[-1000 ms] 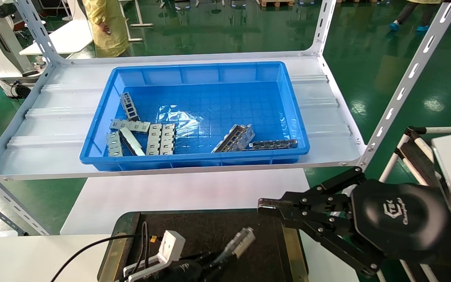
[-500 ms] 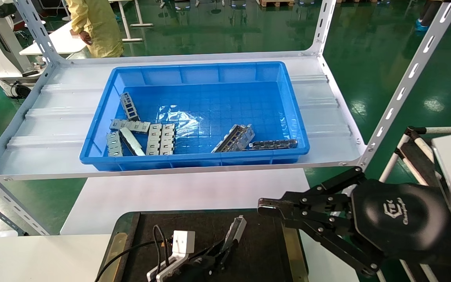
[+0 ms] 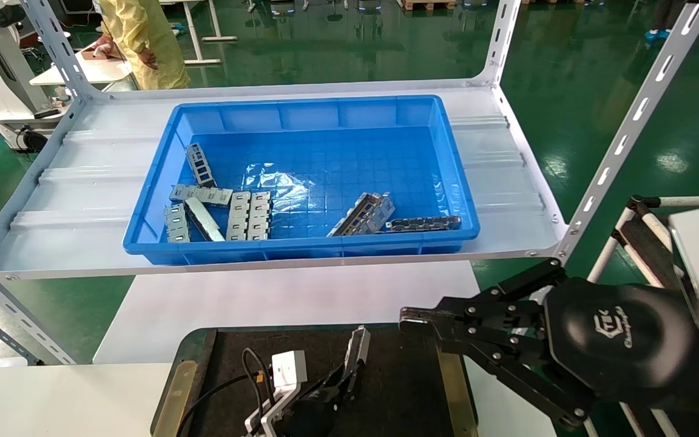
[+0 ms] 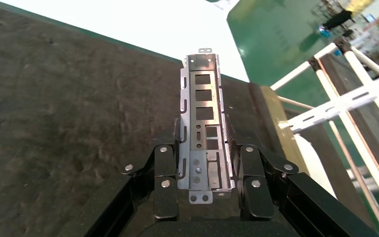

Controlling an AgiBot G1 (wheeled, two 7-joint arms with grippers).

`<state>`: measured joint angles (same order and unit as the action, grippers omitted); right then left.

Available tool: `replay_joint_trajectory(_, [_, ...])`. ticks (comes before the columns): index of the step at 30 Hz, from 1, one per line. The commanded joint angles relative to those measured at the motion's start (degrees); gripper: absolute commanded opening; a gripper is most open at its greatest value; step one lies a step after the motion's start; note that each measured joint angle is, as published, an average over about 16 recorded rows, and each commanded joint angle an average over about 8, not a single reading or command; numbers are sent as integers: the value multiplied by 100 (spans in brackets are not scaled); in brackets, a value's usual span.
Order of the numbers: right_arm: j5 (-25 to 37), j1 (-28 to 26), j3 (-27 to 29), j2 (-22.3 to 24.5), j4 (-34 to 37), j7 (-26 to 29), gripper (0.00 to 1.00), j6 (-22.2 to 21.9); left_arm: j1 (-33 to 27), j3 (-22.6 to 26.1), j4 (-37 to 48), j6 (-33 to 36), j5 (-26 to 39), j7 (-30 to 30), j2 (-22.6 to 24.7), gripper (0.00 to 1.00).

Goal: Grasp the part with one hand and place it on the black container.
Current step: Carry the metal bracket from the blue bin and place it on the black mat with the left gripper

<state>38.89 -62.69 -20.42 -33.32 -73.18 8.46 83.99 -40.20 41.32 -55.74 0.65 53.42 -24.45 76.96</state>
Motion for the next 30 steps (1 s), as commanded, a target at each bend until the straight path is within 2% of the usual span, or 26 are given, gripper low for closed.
replay_joint_trajectory(1, [0, 0, 0, 0, 0, 0, 0, 0, -33, 99, 18, -185, -47, -67, 38, 0])
replay_joint_trajectory(15, [-1, 0, -2, 1, 0, -1, 0, -1, -363, 878, 146, -975, -400, -418, 71, 0])
replay_joint_trajectory(20, [-1, -1, -2, 1, 0, -1, 4, -1, -433, 1106, 184, -1173, -461, -561, 78, 2])
replay_joint_trajectory(22, [-1, -1, -2, 1, 0, -1, 13, -1, -457, 1196, 194, -1231, -475, -622, 79, 9])
replay_joint_trajectory(24, [-2, -1, -2, 1, 0, -1, 28, -1, -479, 1283, 203, -1285, -488, -687, 78, 21])
replay_joint_trajectory(28, [-2, -1, -3, 1, 0, -1, 74, -1, -517, 1438, 219, -1380, -513, -820, 75, 65])
replay_joint_trajectory(30, [-2, -1, -3, 1, 0, -1, 90, -1, -535, 1511, 229, -1427, -526, -889, 74, 84])
